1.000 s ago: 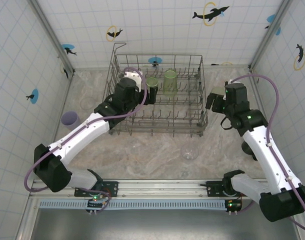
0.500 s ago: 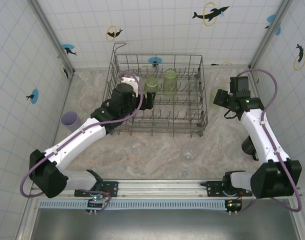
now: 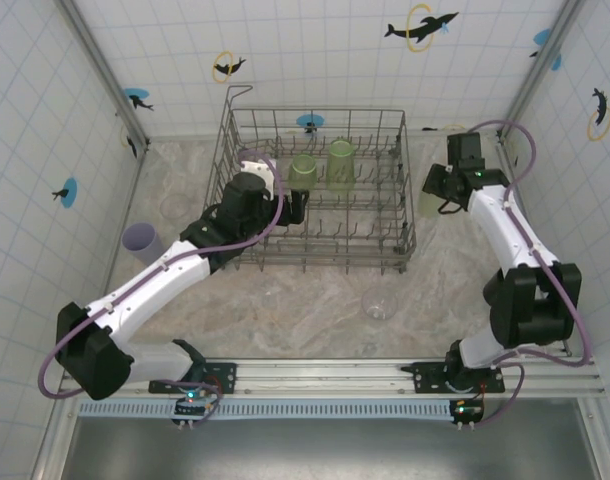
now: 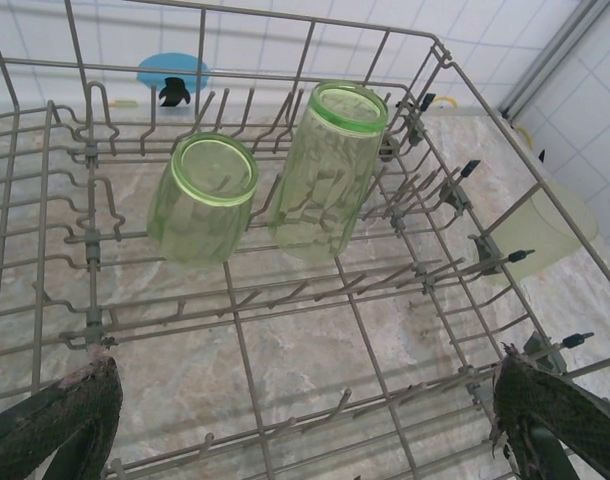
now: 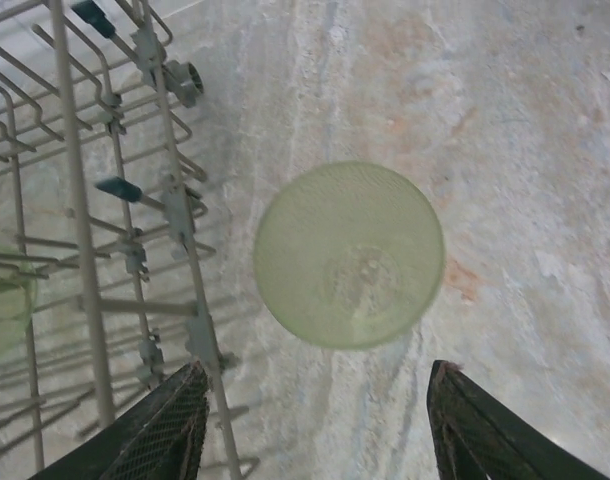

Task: Load the cups into the dish rack

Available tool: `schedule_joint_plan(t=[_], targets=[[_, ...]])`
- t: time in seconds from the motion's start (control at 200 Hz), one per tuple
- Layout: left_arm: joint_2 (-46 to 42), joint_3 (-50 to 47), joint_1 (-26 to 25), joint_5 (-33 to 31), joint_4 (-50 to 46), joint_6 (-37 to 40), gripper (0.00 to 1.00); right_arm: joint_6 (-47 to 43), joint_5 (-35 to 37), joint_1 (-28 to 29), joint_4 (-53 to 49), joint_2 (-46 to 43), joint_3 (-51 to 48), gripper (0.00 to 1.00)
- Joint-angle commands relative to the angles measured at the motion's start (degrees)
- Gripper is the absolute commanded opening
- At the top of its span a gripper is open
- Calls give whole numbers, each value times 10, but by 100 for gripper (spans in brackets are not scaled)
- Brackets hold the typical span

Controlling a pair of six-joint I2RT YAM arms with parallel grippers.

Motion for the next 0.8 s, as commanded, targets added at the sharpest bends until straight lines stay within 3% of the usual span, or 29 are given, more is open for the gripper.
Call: schedule_joint_plan(t=[0.0,0.455,0.791], targets=[[-18,-6,-4,16,3,-14,97,10,22,8,0,41,44,60],[-3,30,-4,59,-13,-36,97,23,46,11,-42,182,165,60],[-22,11,-4,27,-19,-67,97,31,37,3,-63,231,190,50]])
